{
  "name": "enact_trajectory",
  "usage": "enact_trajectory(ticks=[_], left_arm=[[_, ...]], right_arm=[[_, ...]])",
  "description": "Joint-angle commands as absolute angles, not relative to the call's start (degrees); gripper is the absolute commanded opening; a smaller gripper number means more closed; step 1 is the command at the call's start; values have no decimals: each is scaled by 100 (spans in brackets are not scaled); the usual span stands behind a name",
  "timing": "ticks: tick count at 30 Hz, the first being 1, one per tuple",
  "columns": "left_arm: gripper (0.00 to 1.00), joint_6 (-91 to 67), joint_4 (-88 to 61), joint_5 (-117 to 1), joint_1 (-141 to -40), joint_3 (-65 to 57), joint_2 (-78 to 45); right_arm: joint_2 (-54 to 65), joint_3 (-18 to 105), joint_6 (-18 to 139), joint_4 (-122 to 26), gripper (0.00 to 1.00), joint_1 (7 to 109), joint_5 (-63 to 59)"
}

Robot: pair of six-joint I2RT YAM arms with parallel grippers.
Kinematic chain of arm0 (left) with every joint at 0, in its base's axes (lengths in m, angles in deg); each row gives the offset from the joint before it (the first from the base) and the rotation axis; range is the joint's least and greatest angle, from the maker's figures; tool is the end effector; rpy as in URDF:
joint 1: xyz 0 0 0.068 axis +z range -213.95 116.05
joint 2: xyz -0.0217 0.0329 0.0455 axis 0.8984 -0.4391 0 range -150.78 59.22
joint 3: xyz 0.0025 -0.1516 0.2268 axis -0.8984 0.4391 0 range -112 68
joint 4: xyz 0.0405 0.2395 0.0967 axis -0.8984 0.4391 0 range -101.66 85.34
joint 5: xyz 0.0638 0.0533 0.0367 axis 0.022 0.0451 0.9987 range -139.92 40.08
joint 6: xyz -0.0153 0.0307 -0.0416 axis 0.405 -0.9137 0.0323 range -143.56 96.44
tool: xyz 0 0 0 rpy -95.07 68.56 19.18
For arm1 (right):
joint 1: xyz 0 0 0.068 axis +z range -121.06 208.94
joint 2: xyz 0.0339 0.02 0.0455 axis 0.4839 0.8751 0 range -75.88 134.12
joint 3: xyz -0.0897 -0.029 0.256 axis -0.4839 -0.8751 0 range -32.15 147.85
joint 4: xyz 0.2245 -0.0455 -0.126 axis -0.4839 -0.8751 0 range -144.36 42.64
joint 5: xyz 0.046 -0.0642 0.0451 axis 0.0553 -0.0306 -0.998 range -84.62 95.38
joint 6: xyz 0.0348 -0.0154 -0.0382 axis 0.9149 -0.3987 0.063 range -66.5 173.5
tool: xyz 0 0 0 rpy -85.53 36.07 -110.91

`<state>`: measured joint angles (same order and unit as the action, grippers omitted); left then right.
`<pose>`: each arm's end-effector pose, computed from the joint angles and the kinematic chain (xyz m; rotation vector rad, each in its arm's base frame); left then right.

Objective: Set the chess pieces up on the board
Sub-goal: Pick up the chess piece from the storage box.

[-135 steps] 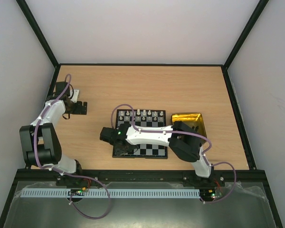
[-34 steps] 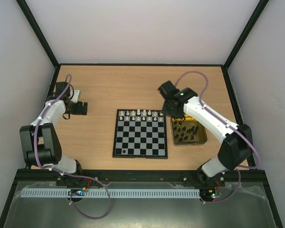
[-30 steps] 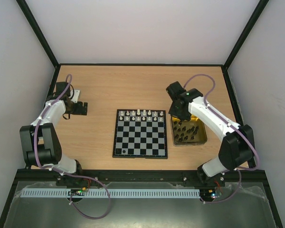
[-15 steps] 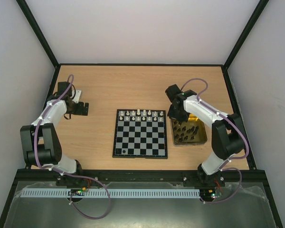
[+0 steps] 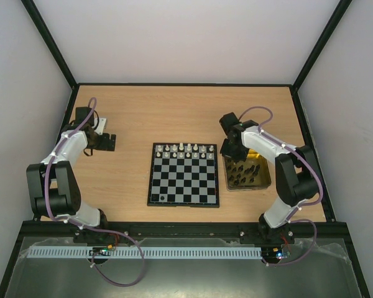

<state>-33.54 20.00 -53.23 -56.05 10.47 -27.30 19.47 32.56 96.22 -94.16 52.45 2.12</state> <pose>0.2984 0.0393 0.2153 0.0674 2.6258 0.0318 0.2831 0.1254 0.1962 0.4877 2.9385 0.2501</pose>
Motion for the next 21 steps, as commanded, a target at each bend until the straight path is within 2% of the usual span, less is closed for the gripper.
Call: enact_trajectory(ticks=[1, 21], left_arm=[[99, -3322, 2125, -5238, -5622, 1009, -2634], [99, -3318, 2144, -5176, -5622, 969, -2663]], right_arm=[[2050, 3117, 9552, -9239, 16, 5159, 137], [2328, 3009, 9424, -8940, 13, 5039, 38]])
